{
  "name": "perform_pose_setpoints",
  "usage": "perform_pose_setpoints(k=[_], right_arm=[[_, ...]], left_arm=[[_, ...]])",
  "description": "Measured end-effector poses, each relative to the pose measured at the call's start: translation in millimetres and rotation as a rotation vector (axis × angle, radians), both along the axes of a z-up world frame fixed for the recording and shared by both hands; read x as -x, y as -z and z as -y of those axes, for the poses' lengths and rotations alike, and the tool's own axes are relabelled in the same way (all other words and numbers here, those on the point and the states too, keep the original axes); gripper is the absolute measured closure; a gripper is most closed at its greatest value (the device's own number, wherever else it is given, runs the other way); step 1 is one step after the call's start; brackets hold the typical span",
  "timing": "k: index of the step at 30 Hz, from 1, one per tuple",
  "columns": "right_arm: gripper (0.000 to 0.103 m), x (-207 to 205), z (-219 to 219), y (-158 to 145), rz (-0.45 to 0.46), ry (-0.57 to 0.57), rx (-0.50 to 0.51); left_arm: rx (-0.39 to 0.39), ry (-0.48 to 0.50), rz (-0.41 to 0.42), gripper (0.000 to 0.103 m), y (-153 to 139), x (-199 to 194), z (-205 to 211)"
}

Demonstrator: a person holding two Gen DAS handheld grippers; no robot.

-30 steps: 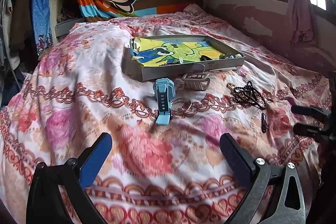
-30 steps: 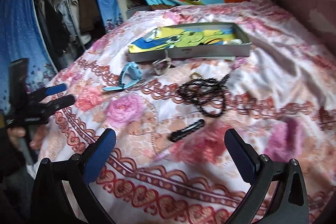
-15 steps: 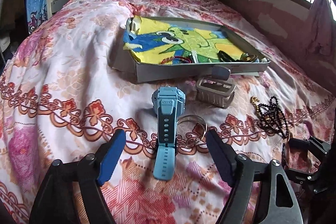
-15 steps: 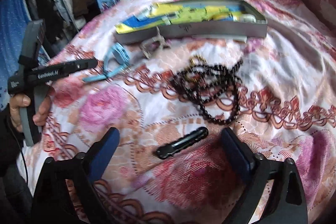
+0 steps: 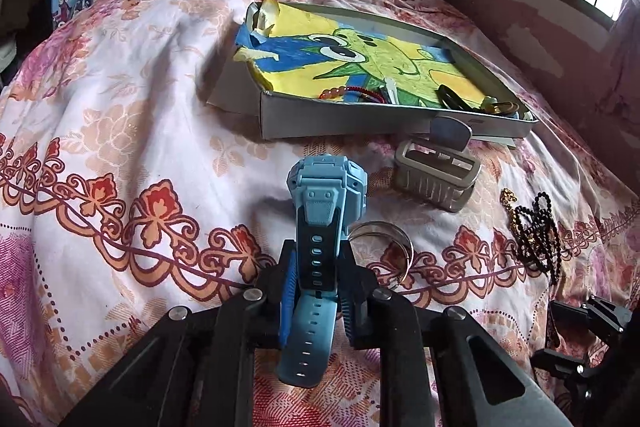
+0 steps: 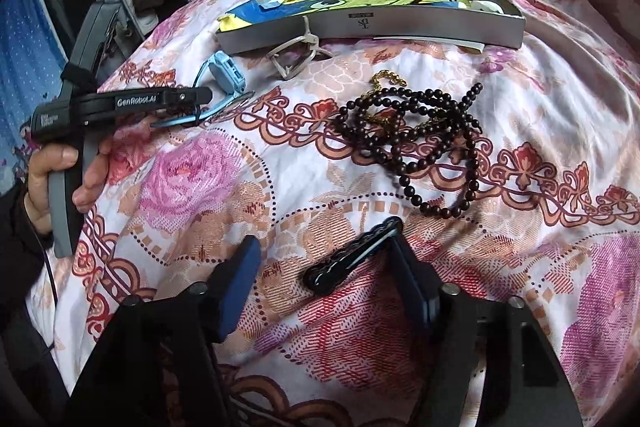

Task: Organize jewelry
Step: 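Lift the blue watch with the left tool while the right tool grasps the black hair clip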

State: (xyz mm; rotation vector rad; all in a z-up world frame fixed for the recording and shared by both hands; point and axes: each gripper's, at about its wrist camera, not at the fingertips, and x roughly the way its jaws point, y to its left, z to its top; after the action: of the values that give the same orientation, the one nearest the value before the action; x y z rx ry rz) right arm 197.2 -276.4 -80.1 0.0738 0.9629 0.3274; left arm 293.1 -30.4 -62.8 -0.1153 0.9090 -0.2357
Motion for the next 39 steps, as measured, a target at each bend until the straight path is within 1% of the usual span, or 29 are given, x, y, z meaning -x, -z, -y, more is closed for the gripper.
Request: perform_pose_setpoints(k=[2, 4, 6, 8, 10, 12, 16, 20, 22, 24, 25, 29, 32, 39], right_arm=[[0.054, -0.7, 1.4, 1.8, 0.0, 0.0, -0.01], [0.064, -1.3, -1.0, 1.7, 0.0, -0.013, -0.019], [0.067, -1.0, -3.8, 2.7, -0.002, -0.022, -0.011], [0.072, -0.9, -6.3, 2.4, 0.0, -0.031, -0.007], [0.079, -0.8, -10.4, 1.8, 0.004, -0.042, 0.001], [0.082, 0.4, -13.9, 1.4, 0.006, -0.055, 0.015], [0.082, 2.7, -20.5, 0.9, -0.002, -0.069, 0.046], [0.083, 10.4, -20.5, -0.6, -0.021, -0.07, 0.031], [0.09, 14.3, -19.8, -0.3, -0.024, -0.074, 0.022], [0.094, 15.3, -20.9, 0.4, -0.025, -0.075, 0.008], [0.094, 15.7, -21.7, 0.6, -0.022, -0.073, 0.011], [0.094, 19.2, -24.7, -0.5, 0.001, -0.07, 0.018], [0.094, 23.3, -24.3, -4.8, 0.027, -0.066, 0.005], [0.094, 29.7, -15.7, -21.1, 0.117, -0.055, -0.078]], left_arm=[[0.007, 0.021, 0.017, 0.085, -2.4, 3.4, 2.5], [0.011, 0.048, 0.033, 0.085, -5.1, 8.6, 6.1], [0.006, 0.074, 0.039, 0.085, -6.5, 13.5, 11.1], [-0.007, 0.098, 0.038, 0.085, -6.6, 19.0, 16.7], [-0.032, 0.118, 0.048, 0.085, -8.0, 27.0, 22.6], [-0.047, 0.131, 0.059, 0.085, -10.3, 35.4, 25.9], [-0.063, 0.131, 0.061, 0.085, -14.0, 49.7, 27.1], [-0.02, 0.115, 0.054, 0.085, -18.1, 64.0, 20.2], [-0.006, 0.108, 0.056, 0.085, -20.4, 73.4, 17.2], [-0.001, 0.106, 0.06, 0.085, -22.1, 81.4, 17.0], [0.0, 0.103, 0.064, 0.085, -23.0, 84.6, 17.0], [0.02, 0.091, 0.102, 0.085, -30.1, 104.5, 15.3], [0.027, 0.085, 0.133, 0.085, -33.6, 117.2, 15.1], [0.059, 0.08, 0.148, 0.085, -38.4, 126.3, 12.5]])
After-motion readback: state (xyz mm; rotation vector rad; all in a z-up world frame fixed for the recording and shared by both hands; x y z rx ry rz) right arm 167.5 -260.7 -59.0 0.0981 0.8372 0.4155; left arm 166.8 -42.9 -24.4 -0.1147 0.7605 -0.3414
